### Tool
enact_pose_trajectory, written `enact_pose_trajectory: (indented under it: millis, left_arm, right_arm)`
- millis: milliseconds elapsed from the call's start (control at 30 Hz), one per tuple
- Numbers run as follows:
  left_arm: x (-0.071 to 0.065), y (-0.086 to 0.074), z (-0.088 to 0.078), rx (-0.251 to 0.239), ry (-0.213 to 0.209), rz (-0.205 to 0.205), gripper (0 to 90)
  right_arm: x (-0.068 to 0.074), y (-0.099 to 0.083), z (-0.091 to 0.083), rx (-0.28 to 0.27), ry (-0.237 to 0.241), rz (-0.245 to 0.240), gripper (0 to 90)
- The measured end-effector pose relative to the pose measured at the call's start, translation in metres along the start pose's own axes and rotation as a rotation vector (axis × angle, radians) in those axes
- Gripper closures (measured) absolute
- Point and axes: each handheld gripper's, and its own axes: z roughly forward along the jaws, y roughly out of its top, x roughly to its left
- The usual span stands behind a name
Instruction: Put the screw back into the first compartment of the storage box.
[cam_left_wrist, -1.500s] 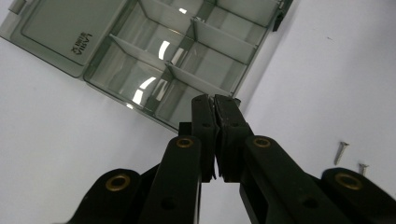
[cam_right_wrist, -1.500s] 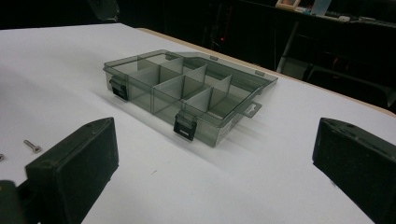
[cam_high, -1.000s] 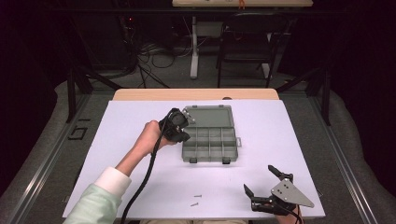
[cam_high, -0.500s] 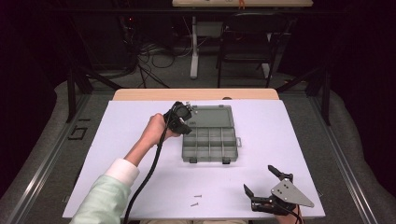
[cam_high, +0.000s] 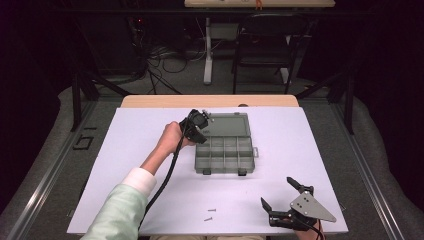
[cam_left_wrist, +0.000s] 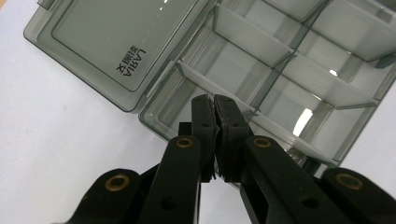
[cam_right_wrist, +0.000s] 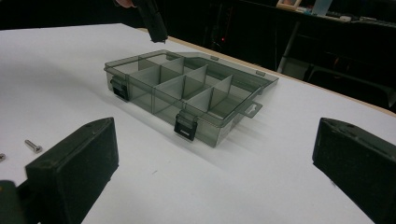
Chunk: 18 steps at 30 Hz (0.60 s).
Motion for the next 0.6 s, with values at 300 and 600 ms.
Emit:
enact_pose_trajectory:
  millis: [300, 600]
  left_arm:
    - [0.004, 0.002, 0.014, 0.012, -0.006, -0.025, 87.3]
    - [0.006, 0.0, 0.017, 0.004, -0.022, -0.038, 75.2]
  right_arm:
    - [0.0, 0.0, 0.0, 0.001, 0.002, -0.001, 0.0]
    - [0.0, 0.0, 0.0, 0.003, 0.006, -0.001, 0.0]
